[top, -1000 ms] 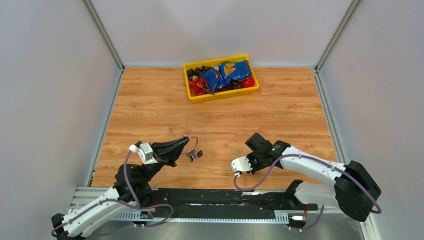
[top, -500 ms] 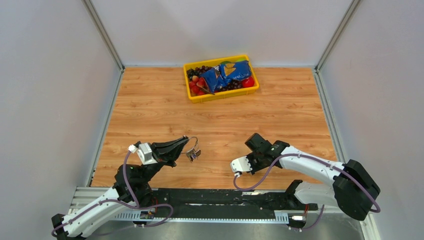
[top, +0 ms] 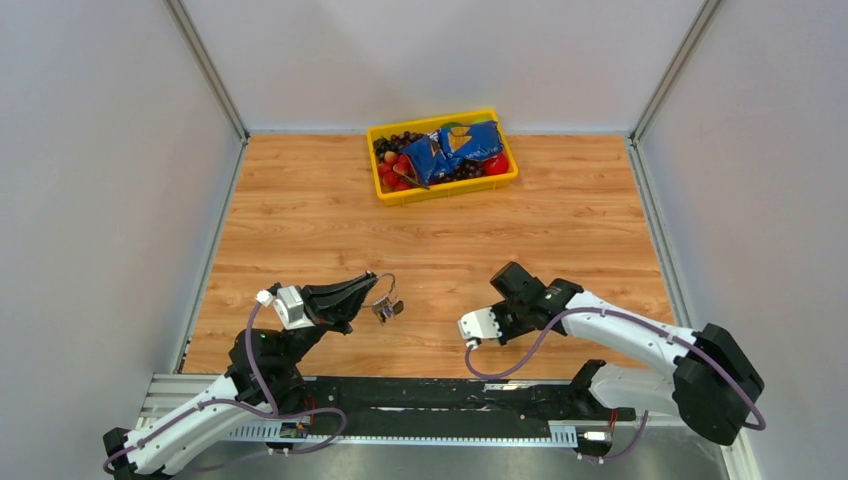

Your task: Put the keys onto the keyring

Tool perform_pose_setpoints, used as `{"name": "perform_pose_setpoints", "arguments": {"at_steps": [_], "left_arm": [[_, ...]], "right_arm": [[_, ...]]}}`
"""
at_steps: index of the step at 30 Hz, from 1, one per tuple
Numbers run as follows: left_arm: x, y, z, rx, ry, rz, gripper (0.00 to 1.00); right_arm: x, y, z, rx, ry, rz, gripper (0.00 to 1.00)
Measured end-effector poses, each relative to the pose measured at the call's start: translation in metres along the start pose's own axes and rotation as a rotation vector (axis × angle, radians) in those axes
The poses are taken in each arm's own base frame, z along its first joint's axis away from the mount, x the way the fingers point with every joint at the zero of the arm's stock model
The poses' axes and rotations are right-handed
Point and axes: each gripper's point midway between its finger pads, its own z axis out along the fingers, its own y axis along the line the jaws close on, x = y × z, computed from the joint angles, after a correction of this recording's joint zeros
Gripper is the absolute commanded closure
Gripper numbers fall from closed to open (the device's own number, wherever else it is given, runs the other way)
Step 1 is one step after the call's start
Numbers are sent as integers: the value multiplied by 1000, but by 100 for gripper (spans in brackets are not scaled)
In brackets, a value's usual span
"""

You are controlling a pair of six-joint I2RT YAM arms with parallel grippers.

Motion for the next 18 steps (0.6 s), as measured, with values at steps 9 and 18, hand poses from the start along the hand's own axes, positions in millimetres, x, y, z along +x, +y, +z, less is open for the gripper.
{"name": "perform_pose_setpoints", "arguments": {"at_steps": [9,18], "left_arm": [[0,0,0,0,0,0,100],[0,-1,0,4,2,1,100]], "right_arm": [[-45,-35,-60,262,-243,98,100],[-107,-51,-122,351,-615,302,100]]}}
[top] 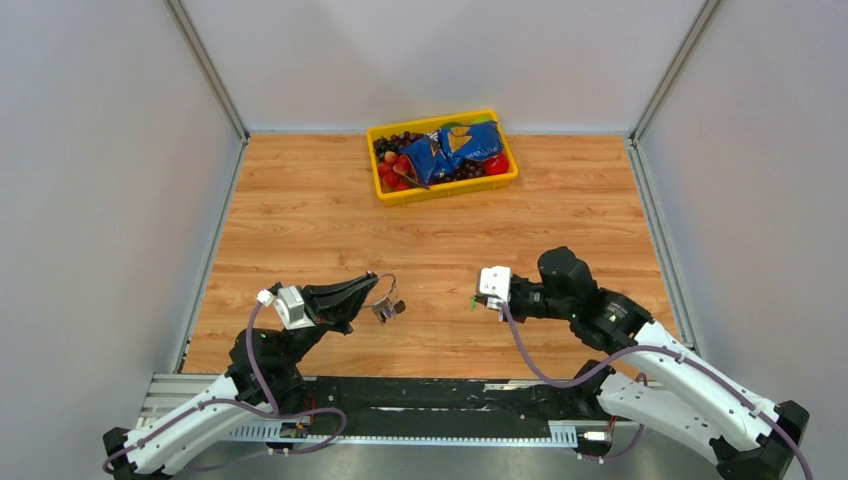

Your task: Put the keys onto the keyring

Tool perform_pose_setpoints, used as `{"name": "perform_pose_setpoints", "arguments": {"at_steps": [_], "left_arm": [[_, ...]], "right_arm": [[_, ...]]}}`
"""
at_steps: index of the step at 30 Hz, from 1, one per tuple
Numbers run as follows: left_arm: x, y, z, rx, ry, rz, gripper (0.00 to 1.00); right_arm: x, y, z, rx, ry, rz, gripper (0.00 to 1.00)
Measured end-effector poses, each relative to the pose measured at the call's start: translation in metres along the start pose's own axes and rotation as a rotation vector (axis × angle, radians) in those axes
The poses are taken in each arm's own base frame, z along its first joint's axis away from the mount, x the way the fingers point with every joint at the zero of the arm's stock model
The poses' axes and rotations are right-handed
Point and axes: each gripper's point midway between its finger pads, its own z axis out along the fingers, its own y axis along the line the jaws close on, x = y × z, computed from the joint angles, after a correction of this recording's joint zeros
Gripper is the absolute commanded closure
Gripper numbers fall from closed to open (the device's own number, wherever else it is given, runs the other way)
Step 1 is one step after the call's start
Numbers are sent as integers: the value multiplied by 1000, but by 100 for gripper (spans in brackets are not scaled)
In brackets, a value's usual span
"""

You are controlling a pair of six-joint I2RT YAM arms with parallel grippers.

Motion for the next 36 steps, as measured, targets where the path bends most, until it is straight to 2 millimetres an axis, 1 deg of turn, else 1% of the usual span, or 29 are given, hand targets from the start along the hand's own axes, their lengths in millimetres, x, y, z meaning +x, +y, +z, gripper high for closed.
{"name": "perform_pose_setpoints", "arguments": {"at_steps": [2,5,8,10,14,17,19,22,24,26,30,34,36], "left_arm": [[2,0,0,-1,6,0,100],[6,1,1,-2,22,2,100],[11,1,2,-3,38,3,100],[14,1,2,-4,50,6,100],[18,2,3,-6,63,13,100],[18,3,3,-7,66,22,100],[19,3,3,-7,68,28,100],[19,4,3,-10,68,32,100],[19,4,3,-10,68,33,100],[19,4,3,-11,67,34,100],[16,4,2,-12,57,35,100],[15,3,2,-5,55,46,100],[15,2,2,7,54,51,100]], "right_arm": [[-20,-5,-1,17,-58,100,100],[-45,-14,0,26,-110,237,100],[-67,-20,7,10,-138,344,100],[-79,-19,14,-11,-147,403,100],[-102,-11,27,-64,-176,506,100],[-117,5,37,-105,-196,548,100],[-130,20,42,-141,-213,571,100],[-148,32,46,-171,-252,617,100],[-159,35,50,-172,-283,652,100],[-165,35,54,-163,-310,689,100],[-168,34,64,-148,-344,792,100],[-174,29,75,-140,-368,887,100],[-179,26,77,-135,-389,924,100]]}}
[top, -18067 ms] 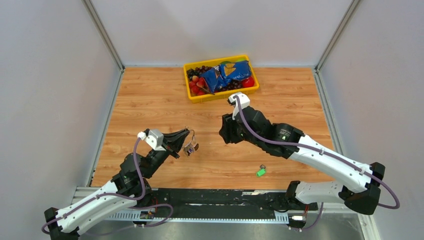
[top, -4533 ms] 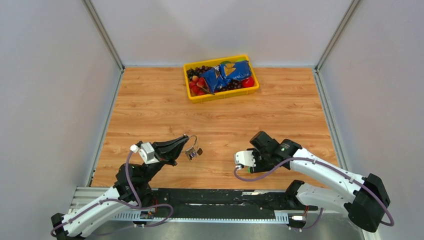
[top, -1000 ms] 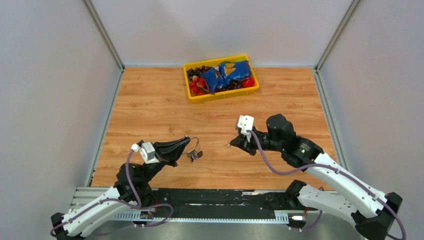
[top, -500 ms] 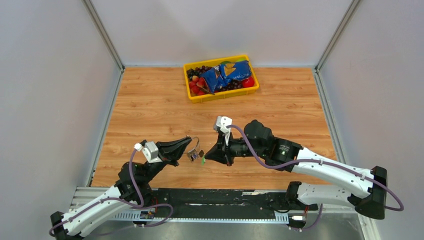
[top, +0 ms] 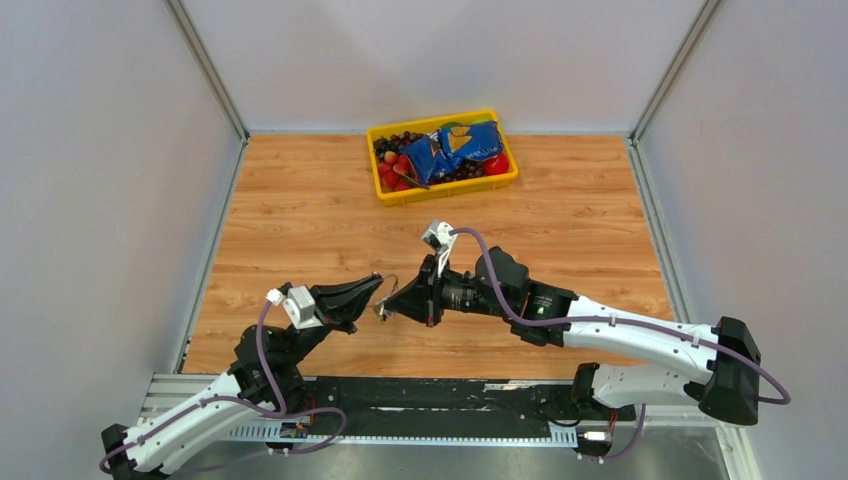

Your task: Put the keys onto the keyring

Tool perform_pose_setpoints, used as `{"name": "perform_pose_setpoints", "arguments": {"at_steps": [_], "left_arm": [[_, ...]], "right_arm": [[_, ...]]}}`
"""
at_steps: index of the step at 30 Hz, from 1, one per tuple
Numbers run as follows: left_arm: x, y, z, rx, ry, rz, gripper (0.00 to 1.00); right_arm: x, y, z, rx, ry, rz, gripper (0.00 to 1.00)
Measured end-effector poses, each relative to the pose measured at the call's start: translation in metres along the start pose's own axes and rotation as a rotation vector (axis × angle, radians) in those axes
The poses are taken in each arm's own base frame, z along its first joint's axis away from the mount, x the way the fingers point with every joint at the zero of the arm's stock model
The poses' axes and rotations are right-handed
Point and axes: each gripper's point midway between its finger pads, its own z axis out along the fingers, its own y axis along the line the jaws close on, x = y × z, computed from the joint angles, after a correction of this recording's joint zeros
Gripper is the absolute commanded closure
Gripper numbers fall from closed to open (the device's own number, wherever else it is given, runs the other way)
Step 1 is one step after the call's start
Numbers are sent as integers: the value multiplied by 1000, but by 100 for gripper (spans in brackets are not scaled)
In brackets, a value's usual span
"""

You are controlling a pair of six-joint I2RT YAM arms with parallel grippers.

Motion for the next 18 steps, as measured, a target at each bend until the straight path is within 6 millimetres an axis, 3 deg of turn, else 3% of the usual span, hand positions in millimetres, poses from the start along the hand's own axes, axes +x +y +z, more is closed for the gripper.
{"name": "perform_pose_setpoints", "arguments": {"at_steps": [9,18], "left_arm": [[-12,-15,-2,89,-45,5,100],[-17,-28,-4,161,-67,5,100]], "right_arm": [[-23,8,3,-9,-100,95,100],[-21,10,4,-35,-127,161,100]]}}
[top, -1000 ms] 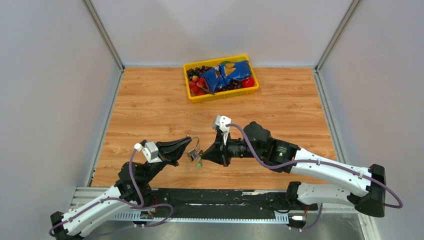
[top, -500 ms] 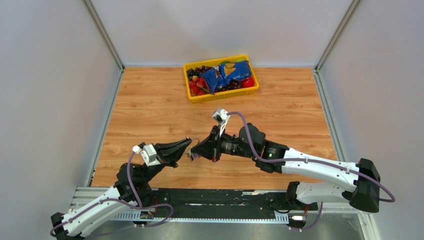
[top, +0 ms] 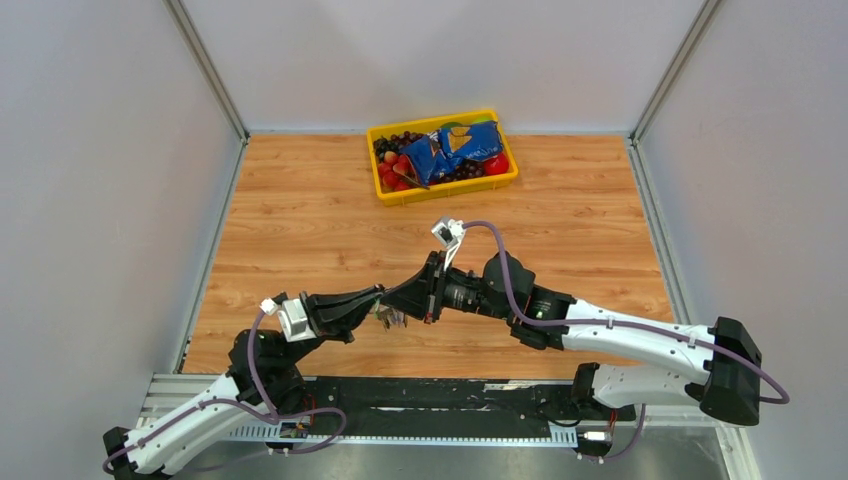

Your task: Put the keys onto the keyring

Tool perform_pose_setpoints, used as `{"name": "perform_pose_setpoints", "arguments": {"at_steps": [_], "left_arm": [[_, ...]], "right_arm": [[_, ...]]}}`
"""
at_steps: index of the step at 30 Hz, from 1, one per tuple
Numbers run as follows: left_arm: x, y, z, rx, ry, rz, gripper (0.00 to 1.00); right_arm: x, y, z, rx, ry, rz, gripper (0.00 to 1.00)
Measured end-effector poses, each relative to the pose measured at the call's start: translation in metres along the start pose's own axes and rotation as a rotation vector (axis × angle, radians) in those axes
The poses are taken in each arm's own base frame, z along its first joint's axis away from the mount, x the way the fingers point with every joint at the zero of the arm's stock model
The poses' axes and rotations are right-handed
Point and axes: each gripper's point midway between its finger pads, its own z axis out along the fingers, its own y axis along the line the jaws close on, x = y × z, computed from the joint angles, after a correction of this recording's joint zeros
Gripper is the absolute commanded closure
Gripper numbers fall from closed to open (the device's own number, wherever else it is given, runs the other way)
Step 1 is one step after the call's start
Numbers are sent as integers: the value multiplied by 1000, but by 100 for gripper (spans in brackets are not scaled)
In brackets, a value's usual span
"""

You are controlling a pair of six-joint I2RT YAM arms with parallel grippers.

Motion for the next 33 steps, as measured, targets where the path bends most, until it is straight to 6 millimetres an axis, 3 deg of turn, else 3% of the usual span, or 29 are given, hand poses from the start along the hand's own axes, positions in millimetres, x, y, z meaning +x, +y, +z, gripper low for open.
{"name": "perform_pose_setpoints", "arguments": {"at_steps": [14,33], "left_arm": [[-11,-11,0,58,-48,2,99],[-14,-13,0,73,-58,4,100]], "right_arm": [[0,7,-13,-48,-47,64,100],[-1,18,-3,-116,-51,140,100]]}}
